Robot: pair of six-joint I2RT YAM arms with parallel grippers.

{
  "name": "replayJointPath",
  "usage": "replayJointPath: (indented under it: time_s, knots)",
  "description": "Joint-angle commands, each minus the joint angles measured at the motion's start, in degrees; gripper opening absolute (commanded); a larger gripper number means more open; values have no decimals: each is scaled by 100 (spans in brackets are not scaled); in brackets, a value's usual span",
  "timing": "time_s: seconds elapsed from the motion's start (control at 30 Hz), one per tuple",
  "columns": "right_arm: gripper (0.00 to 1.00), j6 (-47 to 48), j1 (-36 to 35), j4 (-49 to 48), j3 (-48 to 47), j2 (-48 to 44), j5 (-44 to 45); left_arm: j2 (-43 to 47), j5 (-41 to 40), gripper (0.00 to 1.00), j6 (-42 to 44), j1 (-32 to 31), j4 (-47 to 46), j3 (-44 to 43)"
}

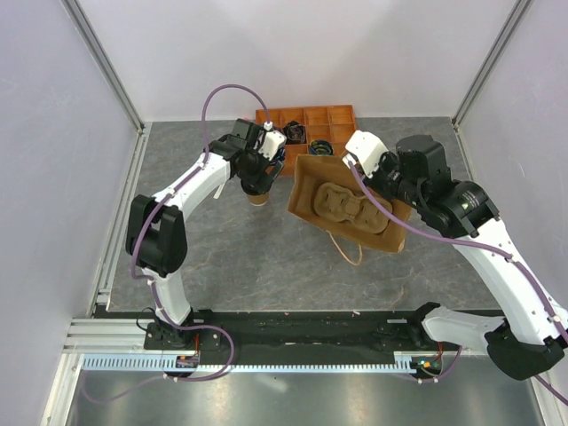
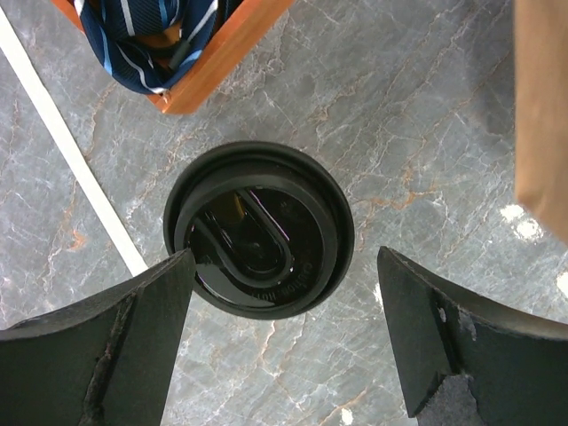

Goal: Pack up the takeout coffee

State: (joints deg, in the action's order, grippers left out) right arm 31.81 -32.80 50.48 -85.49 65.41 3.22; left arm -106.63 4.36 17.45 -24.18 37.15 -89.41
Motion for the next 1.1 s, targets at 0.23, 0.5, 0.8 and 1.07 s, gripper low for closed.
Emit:
replayJointPath:
  time_s: [0.23, 0.5, 0.8, 1.07]
  knots:
    - [0, -17, -43, -723, 410, -318, 530, -209, -234, 91, -75, -7, -287, -349]
    - [0, -52, -60, -767, 604, -406, 460, 54, -181, 91, -58, -7, -217, -455]
    - [0, -79, -139, -838, 657, -415, 416, 90, -304, 93, -5, 37, -120, -332]
    - [0, -96, -245, -891, 745, -459, 486, -42, -375, 95, -49, 124, -120, -314]
